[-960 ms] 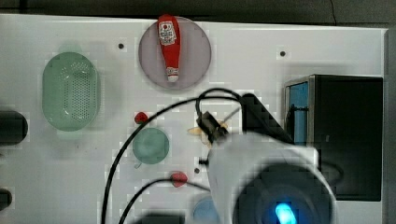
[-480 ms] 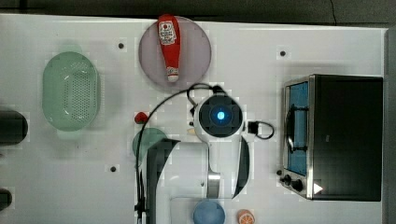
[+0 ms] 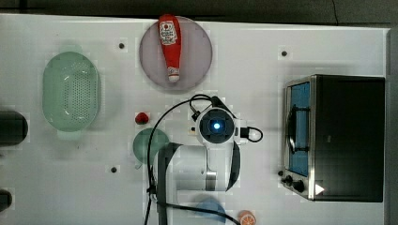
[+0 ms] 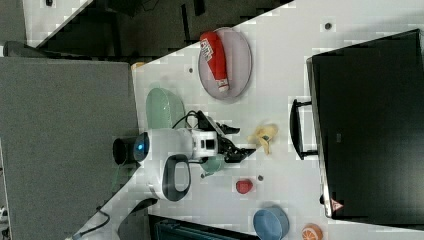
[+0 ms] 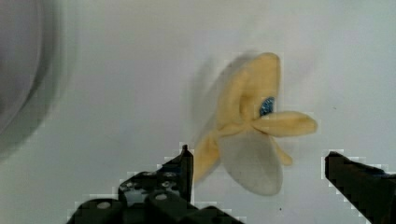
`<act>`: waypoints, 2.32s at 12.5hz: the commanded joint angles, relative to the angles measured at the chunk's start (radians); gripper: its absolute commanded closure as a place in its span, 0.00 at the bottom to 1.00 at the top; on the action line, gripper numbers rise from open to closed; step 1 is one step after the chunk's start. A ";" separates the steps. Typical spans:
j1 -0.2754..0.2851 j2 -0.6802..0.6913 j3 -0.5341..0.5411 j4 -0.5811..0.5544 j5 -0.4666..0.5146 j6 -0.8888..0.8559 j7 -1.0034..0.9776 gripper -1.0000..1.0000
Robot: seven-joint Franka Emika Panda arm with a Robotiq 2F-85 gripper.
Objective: Pick banana from table and place on oven.
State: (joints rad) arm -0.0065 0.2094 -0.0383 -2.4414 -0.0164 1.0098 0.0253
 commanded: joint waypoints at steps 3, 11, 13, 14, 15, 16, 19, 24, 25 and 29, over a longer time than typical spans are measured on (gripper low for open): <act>-0.006 0.127 -0.011 0.010 -0.003 0.145 -0.011 0.00; -0.005 0.147 0.001 -0.004 -0.003 0.235 -0.010 0.64; -0.005 0.132 0.001 -0.010 -0.003 0.233 -0.009 0.71; -0.005 0.121 0.002 -0.015 -0.003 0.233 -0.009 0.71; -0.005 0.099 0.002 -0.013 -0.003 0.231 -0.005 0.71; -0.005 0.058 0.002 -0.009 -0.003 0.222 -0.005 0.71; -0.006 -0.144 0.002 0.023 -0.003 0.012 -0.005 0.71; -0.008 -0.428 -0.021 0.239 -0.003 -0.578 -0.005 0.71; -0.010 -0.447 -0.036 0.290 -0.004 -0.666 -0.005 0.71; -0.032 -0.435 -0.143 0.454 -0.016 -0.816 -0.046 0.71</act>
State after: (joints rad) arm -0.0094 -0.3101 -0.1398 -1.9639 -0.0324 0.2561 0.0078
